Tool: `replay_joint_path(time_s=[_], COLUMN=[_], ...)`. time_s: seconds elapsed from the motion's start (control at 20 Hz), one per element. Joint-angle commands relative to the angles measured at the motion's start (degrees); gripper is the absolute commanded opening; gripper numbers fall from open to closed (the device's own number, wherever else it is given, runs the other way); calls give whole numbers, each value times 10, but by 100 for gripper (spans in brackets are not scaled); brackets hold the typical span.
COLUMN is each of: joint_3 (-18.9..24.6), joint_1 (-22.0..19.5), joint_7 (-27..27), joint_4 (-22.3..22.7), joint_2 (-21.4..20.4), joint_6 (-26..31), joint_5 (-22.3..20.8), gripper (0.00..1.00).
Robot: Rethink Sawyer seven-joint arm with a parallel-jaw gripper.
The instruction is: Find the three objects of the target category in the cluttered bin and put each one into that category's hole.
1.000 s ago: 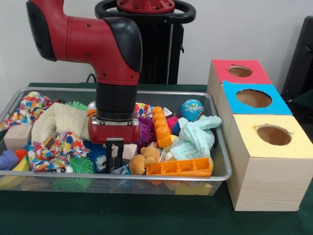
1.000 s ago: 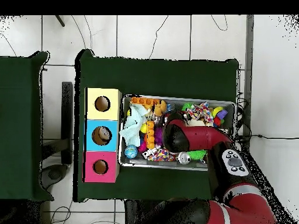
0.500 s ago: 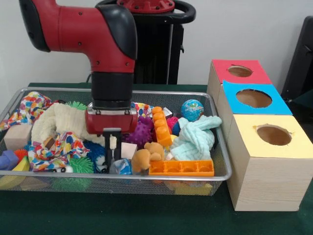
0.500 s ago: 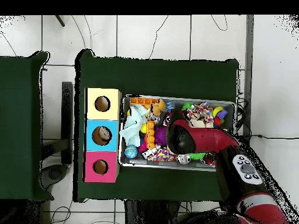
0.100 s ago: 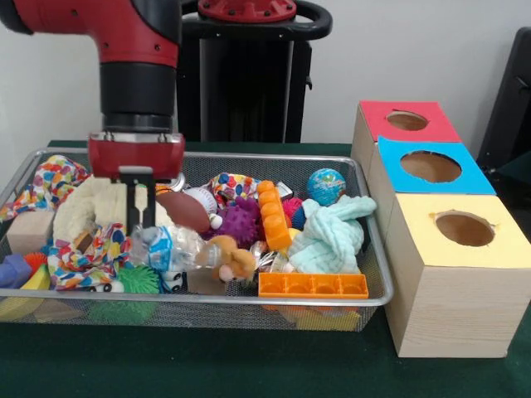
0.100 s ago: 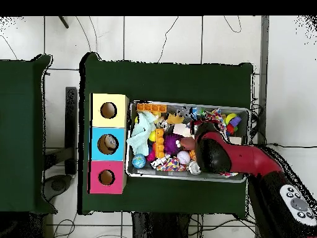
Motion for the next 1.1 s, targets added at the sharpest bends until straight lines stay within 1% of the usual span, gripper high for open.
replay_joint_path(time_s=[0.05,0.15,0.2,0.25,0.35,0.55,0.6,0.75,0.9,1.1], joint_3=[-61,-130,-150,-159,-152,-159,-157,-168,-175,-198], joint_1=[95,152,169,179,181,205,207,225,232,254], joint_7=[44,75,85,90,93,100,100,102,98,100], joint_4=[28,15,16,20,32,44,48,61,83,99], joint_2=[-35,-27,-23,-22,-21,-28,-34,-53,-80,-103], joint_6=[13,-6,-14,-13,-3,19,26,38,34,33], joint_5=[-48,-42,-38,-31,-15,7,12,22,21,22], gripper=[0,0,0,0,0,0,0,0,0,0])
